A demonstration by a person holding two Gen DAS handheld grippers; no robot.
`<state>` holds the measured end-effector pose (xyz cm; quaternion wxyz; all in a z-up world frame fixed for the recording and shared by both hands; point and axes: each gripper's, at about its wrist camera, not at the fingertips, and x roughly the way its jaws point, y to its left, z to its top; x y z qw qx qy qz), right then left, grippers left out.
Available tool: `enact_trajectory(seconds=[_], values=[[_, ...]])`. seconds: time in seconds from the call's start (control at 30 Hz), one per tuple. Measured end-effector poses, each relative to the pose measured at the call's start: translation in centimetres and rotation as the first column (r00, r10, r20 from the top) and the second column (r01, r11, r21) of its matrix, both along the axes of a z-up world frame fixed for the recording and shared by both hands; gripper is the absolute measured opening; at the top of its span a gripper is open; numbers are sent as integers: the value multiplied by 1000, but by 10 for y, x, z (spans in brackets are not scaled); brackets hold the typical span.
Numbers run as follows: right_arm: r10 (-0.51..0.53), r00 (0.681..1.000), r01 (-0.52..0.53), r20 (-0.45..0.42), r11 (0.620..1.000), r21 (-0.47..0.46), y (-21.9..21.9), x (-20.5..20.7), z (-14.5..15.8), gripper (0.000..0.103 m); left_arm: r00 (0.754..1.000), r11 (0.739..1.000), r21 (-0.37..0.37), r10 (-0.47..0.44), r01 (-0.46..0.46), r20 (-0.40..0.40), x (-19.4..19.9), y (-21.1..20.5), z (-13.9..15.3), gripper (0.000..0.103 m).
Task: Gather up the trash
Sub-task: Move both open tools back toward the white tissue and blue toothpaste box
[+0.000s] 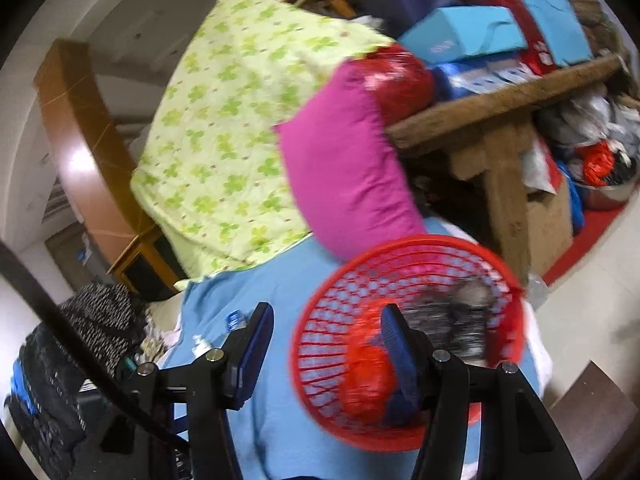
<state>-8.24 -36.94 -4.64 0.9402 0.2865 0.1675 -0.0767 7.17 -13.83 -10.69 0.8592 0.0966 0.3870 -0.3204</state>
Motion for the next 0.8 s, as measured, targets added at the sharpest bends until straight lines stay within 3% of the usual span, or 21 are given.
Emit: enact_trajectory(seconds=[0.17, 0.37, 0.8], values=[[91, 995, -93, -32, 994, -57, 45, 28, 8, 60, 994, 994, 4, 105, -105, -6, 12, 45, -15, 64], [183, 978, -191, -102, 978, -80, 89, 66, -2, 60, 978, 978, 18, 206, -206, -15, 30, 87, -34, 64], [365, 888, -397, -280, 916, -64, 165, 182, -50, 60, 934, 934, 37, 356, -355, -41, 94, 160, -58, 64]])
